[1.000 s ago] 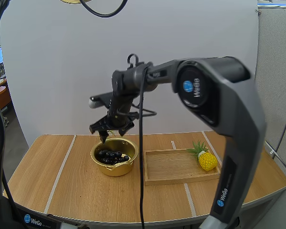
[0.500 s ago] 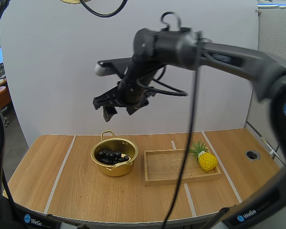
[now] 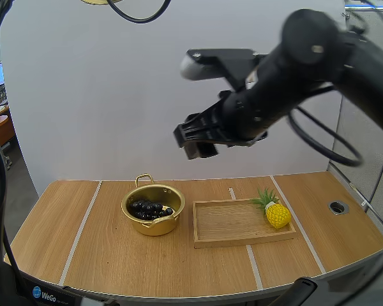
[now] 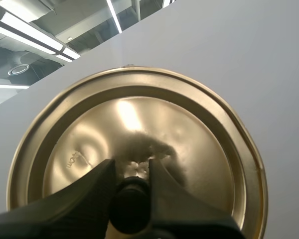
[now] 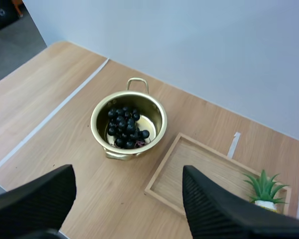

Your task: Open the pot, put the grape inside, and close it

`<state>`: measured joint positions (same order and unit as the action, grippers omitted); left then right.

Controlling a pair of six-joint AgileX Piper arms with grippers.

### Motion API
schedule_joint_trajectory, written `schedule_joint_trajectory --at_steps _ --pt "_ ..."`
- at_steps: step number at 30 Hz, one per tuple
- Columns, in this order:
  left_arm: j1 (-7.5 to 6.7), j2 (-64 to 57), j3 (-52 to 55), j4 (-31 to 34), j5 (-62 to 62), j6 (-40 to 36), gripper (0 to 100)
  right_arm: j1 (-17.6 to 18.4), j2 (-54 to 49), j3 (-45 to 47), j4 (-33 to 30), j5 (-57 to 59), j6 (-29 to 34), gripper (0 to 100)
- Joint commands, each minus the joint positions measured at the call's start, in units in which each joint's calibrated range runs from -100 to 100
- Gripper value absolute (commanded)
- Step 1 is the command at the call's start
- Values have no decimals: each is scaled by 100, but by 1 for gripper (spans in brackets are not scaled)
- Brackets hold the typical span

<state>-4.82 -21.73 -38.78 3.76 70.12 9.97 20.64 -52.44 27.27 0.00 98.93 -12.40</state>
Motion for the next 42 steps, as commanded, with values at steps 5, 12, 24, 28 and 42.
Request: schedule_joint_trajectory --at_steps 5,12,24,28,42 --pt "-3 -45 -47 76 -205 -55 0 -31 -1652 183 -548 107 273 50" --pt "-3 -45 -47 76 -205 -55 0 -243 -1942 390 -493 107 325 0" --pt "-3 -45 -47 76 -205 -55 0 -329 -2062 390 -313 107 325 0" --pt "-3 -45 -47 76 -205 -55 0 -422 -2062 390 -313 107 325 0" --pt "-3 -61 -47 -82 474 -112 0 -510 -2062 390 -276 107 316 0"
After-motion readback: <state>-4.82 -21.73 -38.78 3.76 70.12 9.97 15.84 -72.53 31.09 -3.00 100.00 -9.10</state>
